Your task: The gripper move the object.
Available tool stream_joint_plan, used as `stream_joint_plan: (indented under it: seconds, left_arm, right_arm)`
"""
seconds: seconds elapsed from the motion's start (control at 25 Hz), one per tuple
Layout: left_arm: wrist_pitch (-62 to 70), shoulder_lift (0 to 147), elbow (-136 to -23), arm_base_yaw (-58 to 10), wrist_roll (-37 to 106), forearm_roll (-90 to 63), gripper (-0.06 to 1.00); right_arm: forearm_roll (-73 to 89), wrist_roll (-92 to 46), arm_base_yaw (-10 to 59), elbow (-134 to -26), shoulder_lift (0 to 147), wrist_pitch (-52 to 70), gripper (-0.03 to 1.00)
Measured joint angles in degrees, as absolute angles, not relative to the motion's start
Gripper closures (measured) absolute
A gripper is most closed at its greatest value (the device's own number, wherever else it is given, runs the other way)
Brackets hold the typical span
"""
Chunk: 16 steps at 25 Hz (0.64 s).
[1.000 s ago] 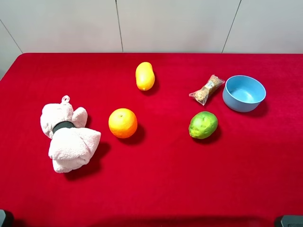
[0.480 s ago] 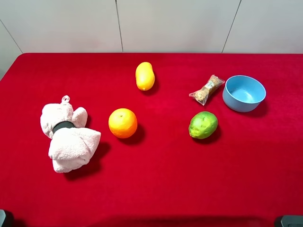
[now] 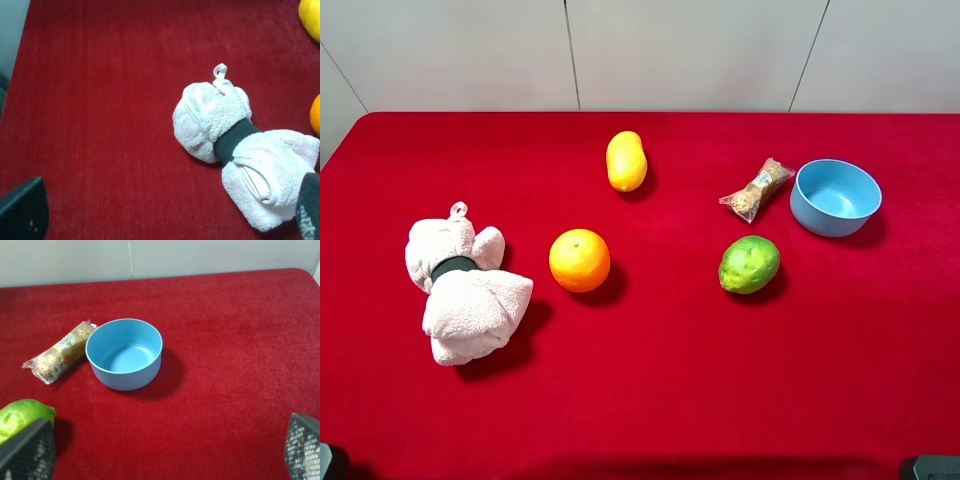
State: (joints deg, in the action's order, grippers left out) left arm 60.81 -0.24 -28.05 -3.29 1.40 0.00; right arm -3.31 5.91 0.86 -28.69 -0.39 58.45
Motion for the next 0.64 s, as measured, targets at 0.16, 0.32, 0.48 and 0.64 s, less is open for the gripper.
stream_joint_plan:
  seconds: [0.16, 0.32, 0.48, 0.64]
  left_arm:
    - [60.8, -0.2, -28.1, -3.3, 1.5, 0.0, -0.05]
    - [60.7, -0.2, -28.1, -3.3, 1.5, 0.0, -0.05]
    - [60.7, -0.2, -28.1, -3.3, 1.5, 0.0, -0.05]
    - [60.7, -0.2, -28.1, -3.3, 1.5, 0.0, -0.05]
  right_arm:
    - [-3.3, 5.9, 0.9, -28.7, -0.4, 58.5, 0.27]
    - [-3.3, 5.9, 0.9, -28.7, -0.4, 58.5, 0.27]
    - [-3.3, 5.9, 0.9, -28.7, -0.4, 58.4, 0.27]
    - [-3.3, 5.9, 0.9, -28.7, -0.4, 58.4, 0.27]
